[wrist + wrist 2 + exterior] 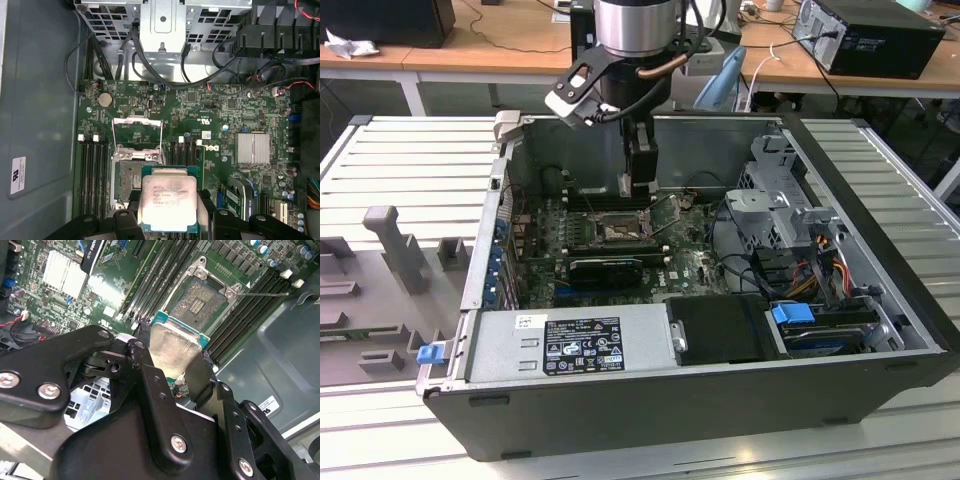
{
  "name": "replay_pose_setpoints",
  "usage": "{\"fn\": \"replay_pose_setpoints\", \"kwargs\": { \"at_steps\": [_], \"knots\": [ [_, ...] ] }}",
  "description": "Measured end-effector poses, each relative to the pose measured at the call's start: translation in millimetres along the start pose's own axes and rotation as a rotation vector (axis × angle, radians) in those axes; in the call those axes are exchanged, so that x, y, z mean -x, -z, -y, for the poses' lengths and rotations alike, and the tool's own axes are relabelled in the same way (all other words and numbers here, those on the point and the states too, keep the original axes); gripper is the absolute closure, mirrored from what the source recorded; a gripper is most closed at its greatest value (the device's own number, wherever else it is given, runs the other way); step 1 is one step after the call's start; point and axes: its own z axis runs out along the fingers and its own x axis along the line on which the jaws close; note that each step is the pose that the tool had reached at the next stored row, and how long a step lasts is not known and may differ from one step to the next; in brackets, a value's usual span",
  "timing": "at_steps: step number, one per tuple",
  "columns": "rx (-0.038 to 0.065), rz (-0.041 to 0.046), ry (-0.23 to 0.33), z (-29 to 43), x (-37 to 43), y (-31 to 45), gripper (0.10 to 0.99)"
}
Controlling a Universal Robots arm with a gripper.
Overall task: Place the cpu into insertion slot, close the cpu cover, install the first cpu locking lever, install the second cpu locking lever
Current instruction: 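Place the cpu into insertion slot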
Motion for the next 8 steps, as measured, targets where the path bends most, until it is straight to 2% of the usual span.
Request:
{"fn": "replay_pose_setpoints", "kwargs": {
  "at_steps": [8],
  "knots": [
    [-0.004,-0.0001,0.000,0.4,0.0,-5.2,0.561]
  ]
}}
